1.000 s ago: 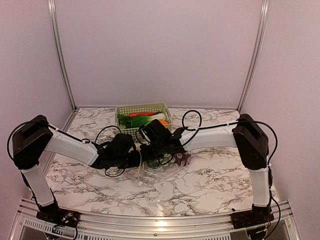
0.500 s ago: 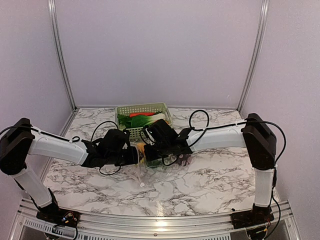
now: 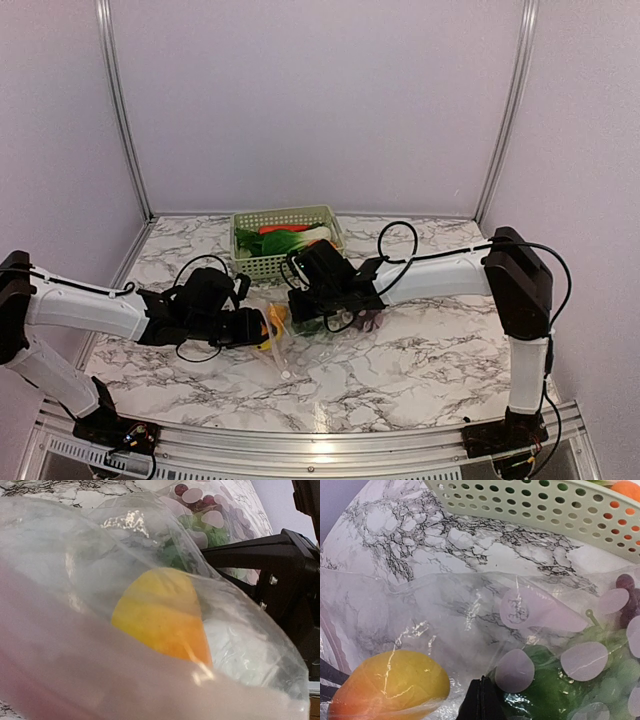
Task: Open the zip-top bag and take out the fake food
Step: Pick up the fake fruit from the zipper food storage bag.
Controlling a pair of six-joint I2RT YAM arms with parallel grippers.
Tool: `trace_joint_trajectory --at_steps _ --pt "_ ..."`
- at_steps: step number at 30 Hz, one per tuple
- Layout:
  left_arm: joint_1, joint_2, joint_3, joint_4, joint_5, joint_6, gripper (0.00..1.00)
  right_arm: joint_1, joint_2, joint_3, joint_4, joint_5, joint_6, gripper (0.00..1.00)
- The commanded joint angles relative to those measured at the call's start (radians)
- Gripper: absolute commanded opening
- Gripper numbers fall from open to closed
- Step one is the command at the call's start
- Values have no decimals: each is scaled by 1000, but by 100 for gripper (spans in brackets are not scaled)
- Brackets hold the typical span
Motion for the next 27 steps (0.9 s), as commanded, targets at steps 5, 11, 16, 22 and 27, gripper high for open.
trace_joint_trajectory --at_steps 5,11,16,22,27 --pt "-5 -133 -25 -169 115 50 33 -11 2 2 9 10 -3 0" --pt "-8 -215 -69 -250 187 50 33 -17 13 19 16 -10 -7 0" --pt "-30 -294 -90 -343 214 61 33 -17 27 45 10 -15 -10 1" --pt "-41 -445 -98 -506 203 67 34 -18 30 67 12 -21 -9 2" --pt "-44 -600 -105 -594 208 43 34 -19 27 87 15 -30 -7 3"
